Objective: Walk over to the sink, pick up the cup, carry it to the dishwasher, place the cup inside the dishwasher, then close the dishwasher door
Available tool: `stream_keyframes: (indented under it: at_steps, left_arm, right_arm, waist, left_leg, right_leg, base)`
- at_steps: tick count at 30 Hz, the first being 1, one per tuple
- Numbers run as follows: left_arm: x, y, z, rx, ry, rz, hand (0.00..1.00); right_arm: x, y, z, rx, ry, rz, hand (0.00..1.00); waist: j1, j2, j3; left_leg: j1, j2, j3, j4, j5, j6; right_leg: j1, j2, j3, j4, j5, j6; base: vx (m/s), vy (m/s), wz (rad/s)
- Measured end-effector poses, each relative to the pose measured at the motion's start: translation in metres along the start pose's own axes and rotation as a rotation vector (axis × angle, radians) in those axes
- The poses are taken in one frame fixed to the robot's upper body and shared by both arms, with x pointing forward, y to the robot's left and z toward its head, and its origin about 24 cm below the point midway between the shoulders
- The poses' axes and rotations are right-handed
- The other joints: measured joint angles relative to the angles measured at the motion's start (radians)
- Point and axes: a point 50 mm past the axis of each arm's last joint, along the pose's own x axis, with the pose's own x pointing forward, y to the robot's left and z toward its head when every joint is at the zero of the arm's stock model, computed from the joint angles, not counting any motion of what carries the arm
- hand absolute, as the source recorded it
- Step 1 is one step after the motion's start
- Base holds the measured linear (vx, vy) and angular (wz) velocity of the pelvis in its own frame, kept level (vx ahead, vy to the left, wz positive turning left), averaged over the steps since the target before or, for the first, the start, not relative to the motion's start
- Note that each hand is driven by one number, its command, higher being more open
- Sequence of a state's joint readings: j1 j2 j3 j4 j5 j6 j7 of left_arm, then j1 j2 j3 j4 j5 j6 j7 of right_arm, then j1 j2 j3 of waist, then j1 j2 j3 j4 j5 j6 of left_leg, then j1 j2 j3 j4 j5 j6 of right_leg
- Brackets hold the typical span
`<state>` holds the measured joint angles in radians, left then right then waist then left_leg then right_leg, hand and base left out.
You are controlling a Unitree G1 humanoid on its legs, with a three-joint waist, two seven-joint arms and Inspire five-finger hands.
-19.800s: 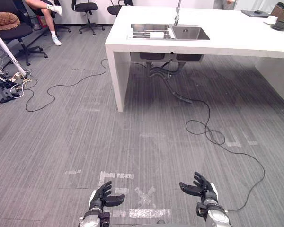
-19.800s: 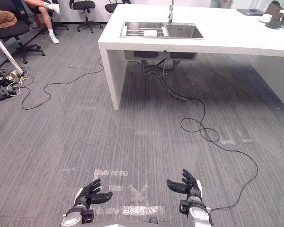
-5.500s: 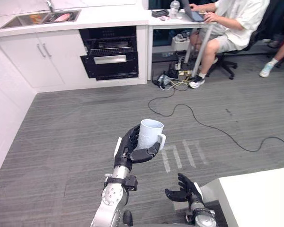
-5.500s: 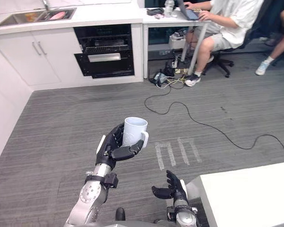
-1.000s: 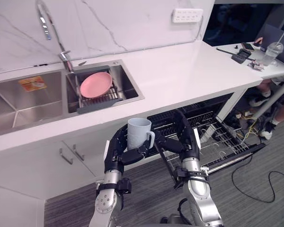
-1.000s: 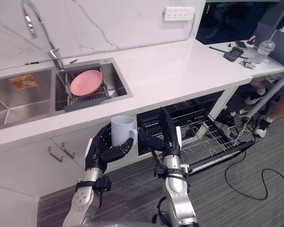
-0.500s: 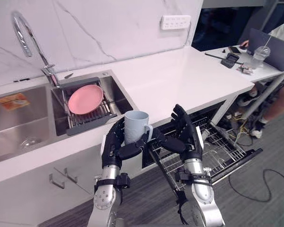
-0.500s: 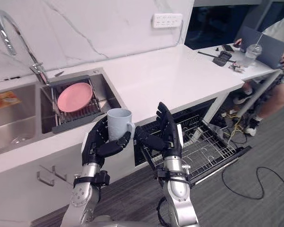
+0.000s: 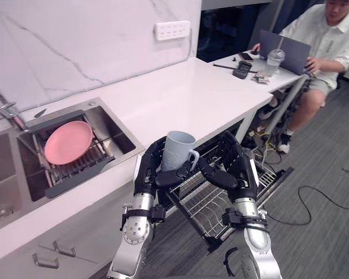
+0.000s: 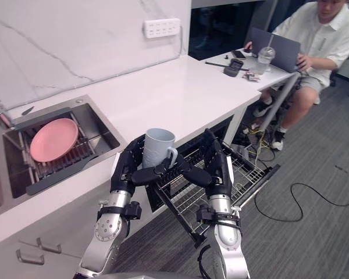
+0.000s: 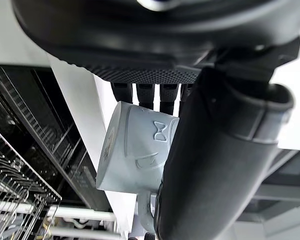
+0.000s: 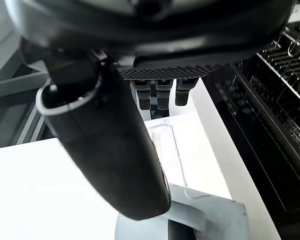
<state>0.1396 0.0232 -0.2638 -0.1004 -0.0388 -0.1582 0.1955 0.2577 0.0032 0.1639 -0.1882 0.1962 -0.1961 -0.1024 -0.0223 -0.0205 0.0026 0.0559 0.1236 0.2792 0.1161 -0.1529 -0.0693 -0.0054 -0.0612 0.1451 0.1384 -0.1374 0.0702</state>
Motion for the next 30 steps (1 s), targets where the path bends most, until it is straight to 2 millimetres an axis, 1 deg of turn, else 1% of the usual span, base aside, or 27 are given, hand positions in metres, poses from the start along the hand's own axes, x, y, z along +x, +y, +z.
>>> stream_keyframes:
  at_steps: [4,10,15,17,21,27,30]
  left_arm:
    - [0.003,0.0,-0.002,0.005,0.005,0.007,0.3]
    - [0.002,0.001,-0.014,0.017,0.057,0.01,0.3]
    - [0.002,0.0,-0.017,0.02,0.071,0.004,0.3]
    - [0.003,0.0,-0.02,0.024,0.082,0.002,0.3]
    - [0.006,-0.003,-0.017,0.024,0.071,-0.015,0.3]
    - [0.013,-0.016,-0.01,0.017,0.036,-0.08,0.3]
    - [0.012,-0.02,-0.01,0.013,0.036,-0.098,0.3]
  right_arm:
    - [0.0,0.001,0.0,0.02,0.002,0.027,0.9]
    - [-0.001,0.01,-0.002,0.05,0.016,0.096,0.9]
    - [-0.002,0.011,-0.003,0.05,0.022,0.112,0.9]
    - [-0.002,0.011,-0.004,0.047,0.025,0.116,0.9]
    - [-0.003,0.009,-0.006,0.038,0.036,0.119,0.9]
    - [-0.002,0.007,-0.008,0.069,0.05,0.112,0.9]
    - [-0.001,0.004,-0.014,0.063,0.073,0.101,0.9]
  waist:
    - [0.0,0.015,-0.016]
    - [-0.004,0.018,-0.032]
    - [-0.004,0.023,-0.036]
    - [-0.003,0.023,-0.036]
    - [-0.005,0.023,-0.037]
    - [-0.004,0.026,-0.039]
    - [-0.004,0.026,-0.039]
  left_leg:
    - [0.005,-0.002,0.029,-0.008,0.002,0.003]
    - [0.009,-0.007,0.042,-0.008,0.008,0.012]
    - [0.002,-0.01,0.044,-0.007,0.015,0.024]
    - [-0.008,-0.019,0.033,-0.007,0.016,0.031]
    - [-0.023,-0.027,0.03,-0.006,0.023,0.039]
    - [-0.038,-0.036,0.019,-0.004,0.027,0.044]
    - [-0.046,-0.04,0.017,-0.003,0.029,0.045]
  right_leg:
    - [0.003,-0.002,0.026,-0.044,0.04,0.008]
    - [0.003,-0.006,0.046,-0.065,0.055,0.016]
    - [0.002,-0.006,0.062,-0.091,0.088,0.018]
    - [-0.005,-0.008,0.074,-0.108,0.106,0.021]
    - [-0.018,-0.012,0.085,-0.113,0.12,0.024]
    - [-0.026,-0.021,0.076,-0.12,0.124,0.027]
    - [-0.028,-0.026,0.073,-0.12,0.125,0.03]
  base:
    - [-0.02,0.035,-0.21]
    - [-0.06,-0.001,-0.09]
    - [-0.09,-0.017,-0.09]
    - [-0.11,-0.007,-0.16]
    - [-0.06,-0.01,-0.08]
    - [-0.03,-0.011,0.05]
    - [0.0,-0.001,0.02]
